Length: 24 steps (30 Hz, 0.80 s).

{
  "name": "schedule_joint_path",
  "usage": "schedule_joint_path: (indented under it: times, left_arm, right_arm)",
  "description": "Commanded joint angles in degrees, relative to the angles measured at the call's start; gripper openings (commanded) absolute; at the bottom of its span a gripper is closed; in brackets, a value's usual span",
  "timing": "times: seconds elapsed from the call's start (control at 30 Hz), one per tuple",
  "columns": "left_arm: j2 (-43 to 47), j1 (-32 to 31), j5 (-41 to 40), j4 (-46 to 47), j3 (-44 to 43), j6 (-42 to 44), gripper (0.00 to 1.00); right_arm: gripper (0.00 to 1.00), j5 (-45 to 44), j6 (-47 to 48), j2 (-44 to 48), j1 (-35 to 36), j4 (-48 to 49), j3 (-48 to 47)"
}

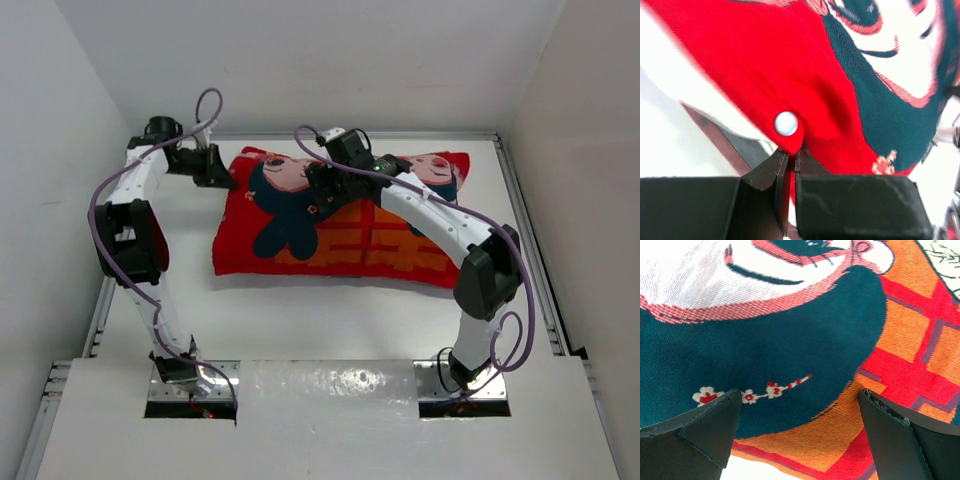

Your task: Put the pillow into the pillowcase

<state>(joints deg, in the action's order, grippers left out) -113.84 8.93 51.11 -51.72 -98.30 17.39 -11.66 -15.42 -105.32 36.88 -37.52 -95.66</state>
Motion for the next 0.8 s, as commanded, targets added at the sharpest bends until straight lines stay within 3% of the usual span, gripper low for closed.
schedule_joint_path:
  times: [0.0,0.07,0.17,0.37,0.47,0.6,0.63,0.67,0.7,0.73,0.77]
  left_arm:
    - [9.2,1.5,4.1,7.5,-10.0,-5.9,0.0]
    - [11.1,3.2,-0.2,10.6,-14.6,-10.8,0.0]
    - [14.9,3.7,-4.7,15.4,-29.1,-13.9,0.0]
    - [16.9,3.4,-3.8,35.3,-45.7,-27.1,0.0]
    - [17.2,2.8,-2.1,42.8,-47.2,-32.5,0.0]
    - [18.2,-4.9,1.0,39.0,-45.8,-29.4,0.0]
    - [18.5,-7.5,0.7,36.6,-44.7,-24.7,0.0]
    - [18.7,-11.1,-0.2,29.3,-44.0,-21.3,0.0]
    - [18.7,-19.0,-4.6,24.3,-43.3,-17.0,0.0]
    - [17.8,-23.4,-7.7,19.2,-42.6,-6.5,0.0]
    - [17.0,-27.8,-11.0,9.9,-42.0,-2.7,0.0]
  right_arm:
    - [0.96,-2.0,0.6,2.9,-0.2,0.2,-1.2]
    - [0.95,-2.0,0.3,3.5,-1.0,-0.2,-1.9]
    - [0.95,-0.7,-3.0,4.9,-3.5,0.4,-1.9]
    - [0.92,10.0,-8.6,6.4,-5.2,10.9,-1.2]
    - [0.9,16.3,-13.7,3.9,-5.1,15.1,-5.8]
    - [0.9,22.0,-19.5,1.4,-3.3,23.9,-8.1]
    - [0.91,25.9,-23.0,0.7,-2.9,26.4,-6.7]
    - [0.91,27.7,-25.3,0.4,-2.9,31.1,-5.6]
    - [0.91,28.9,-27.2,0.3,-2.9,32.3,-4.5]
    - [0.91,28.6,-27.8,0.7,-3.1,32.3,-3.1]
    - [0.92,27.2,-27.1,1.4,-3.3,29.6,-2.3]
